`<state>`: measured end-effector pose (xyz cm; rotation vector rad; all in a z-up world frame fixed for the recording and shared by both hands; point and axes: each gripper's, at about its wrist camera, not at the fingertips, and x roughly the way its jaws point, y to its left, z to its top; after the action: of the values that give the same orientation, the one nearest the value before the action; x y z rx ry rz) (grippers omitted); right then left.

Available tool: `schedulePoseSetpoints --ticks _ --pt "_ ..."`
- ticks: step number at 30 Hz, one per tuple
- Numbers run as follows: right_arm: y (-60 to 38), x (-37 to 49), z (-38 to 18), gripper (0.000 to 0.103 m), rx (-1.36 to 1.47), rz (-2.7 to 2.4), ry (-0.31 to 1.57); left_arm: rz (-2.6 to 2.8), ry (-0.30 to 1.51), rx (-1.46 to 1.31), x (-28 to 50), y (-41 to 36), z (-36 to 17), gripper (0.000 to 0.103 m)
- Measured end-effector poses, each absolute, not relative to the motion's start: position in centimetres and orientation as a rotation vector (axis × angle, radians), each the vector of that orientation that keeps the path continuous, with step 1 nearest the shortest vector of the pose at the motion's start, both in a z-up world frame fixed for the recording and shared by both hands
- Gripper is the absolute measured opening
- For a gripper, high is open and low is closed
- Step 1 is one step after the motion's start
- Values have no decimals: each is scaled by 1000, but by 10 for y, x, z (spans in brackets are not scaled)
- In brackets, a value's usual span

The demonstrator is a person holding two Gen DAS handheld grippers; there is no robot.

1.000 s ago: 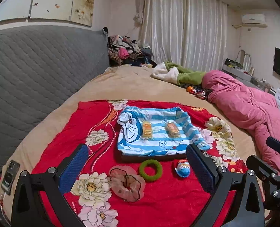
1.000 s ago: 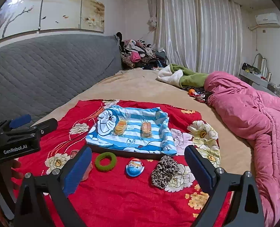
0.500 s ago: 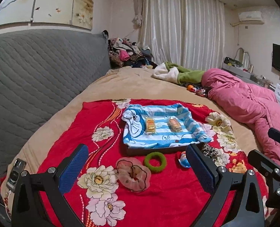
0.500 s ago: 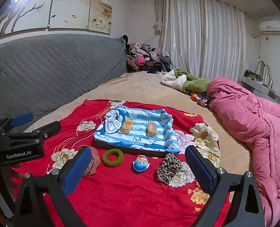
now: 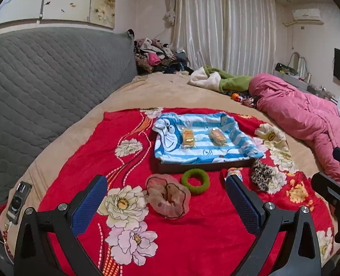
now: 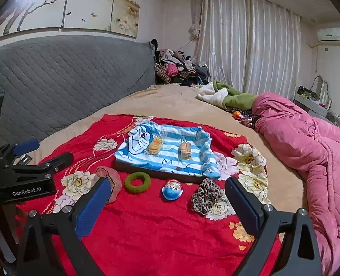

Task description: Organize objects

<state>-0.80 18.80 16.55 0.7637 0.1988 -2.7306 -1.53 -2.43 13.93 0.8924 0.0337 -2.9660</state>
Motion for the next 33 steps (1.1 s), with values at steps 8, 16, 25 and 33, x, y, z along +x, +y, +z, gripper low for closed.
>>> schedulePoseSetpoints --ticks 8,16,25,33 --pt "185 -10 142 100 811 -2724 236 -2937 18 934 -15 -24 119 102" --pt "184 -10 125 100 829 -2710 233 -2907 -29 986 -15 -17 98 102" --pt "185 -11 111 100 850 -2700 228 -2897 -33 1013 -14 -12 84 102" --pt "181 -15 96 100 882 -2689 243 -2878 -20 1059 -20 -15 67 102"
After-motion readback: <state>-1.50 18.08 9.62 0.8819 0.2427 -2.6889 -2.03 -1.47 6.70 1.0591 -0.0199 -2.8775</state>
